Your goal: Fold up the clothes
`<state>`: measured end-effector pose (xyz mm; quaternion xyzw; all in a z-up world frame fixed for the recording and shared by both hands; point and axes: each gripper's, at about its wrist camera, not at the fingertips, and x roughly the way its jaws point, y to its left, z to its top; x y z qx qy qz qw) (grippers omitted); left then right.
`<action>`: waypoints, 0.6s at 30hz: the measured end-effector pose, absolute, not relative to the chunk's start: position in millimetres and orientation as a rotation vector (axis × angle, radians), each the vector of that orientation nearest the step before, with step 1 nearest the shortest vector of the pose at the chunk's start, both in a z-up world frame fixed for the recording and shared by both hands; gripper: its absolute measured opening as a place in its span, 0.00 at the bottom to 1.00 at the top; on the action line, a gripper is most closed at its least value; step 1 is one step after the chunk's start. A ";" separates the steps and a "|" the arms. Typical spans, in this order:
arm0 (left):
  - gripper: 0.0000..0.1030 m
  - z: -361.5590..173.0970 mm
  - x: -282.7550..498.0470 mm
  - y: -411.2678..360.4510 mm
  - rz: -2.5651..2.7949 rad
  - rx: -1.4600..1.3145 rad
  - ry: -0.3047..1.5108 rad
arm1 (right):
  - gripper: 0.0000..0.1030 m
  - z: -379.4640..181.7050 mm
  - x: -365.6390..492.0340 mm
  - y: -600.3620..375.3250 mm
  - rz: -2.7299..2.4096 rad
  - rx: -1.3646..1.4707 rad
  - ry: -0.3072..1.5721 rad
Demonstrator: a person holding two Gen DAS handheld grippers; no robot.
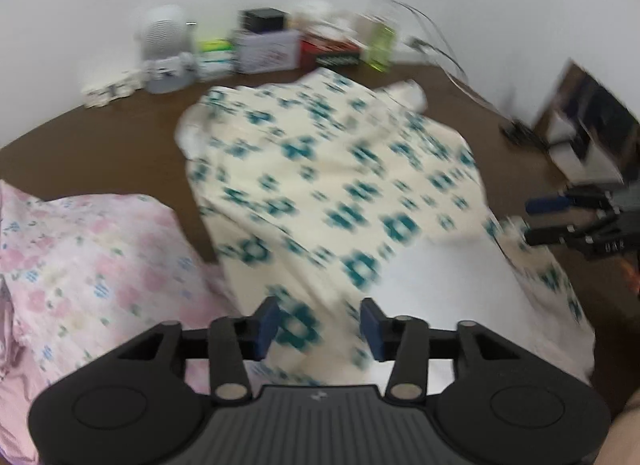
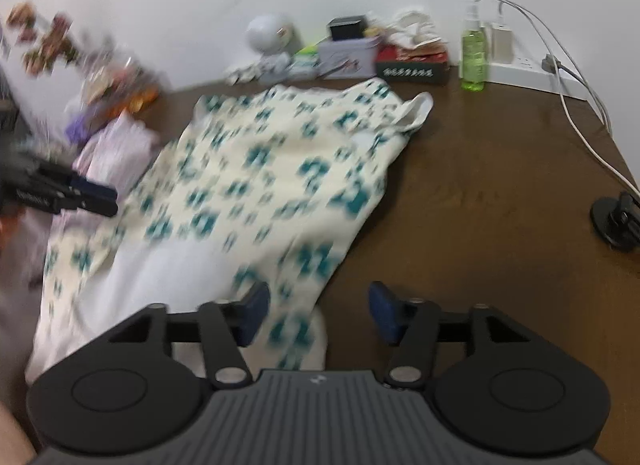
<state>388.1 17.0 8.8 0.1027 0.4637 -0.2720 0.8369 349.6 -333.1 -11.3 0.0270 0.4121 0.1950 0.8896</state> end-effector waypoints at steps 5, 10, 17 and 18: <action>0.49 -7.3 360.0 -14.7 -0.488 0.418 0.975 | 0.62 -21.4 328.4 -319.5 0.400 0.037 0.882; 0.08 -21.4 347.8 -27.9 -0.348 0.565 0.899 | 0.52 -30.5 322.0 -298.7 0.346 -0.084 0.861; 0.06 14.3 338.3 -0.7 -0.227 0.527 0.813 | 0.03 5.3 299.6 -308.2 0.300 -0.183 0.852; 0.06 17.1 335.7 1.4 -0.221 0.523 0.814 | 0.03 11.6 295.0 -311.5 0.297 -0.185 0.845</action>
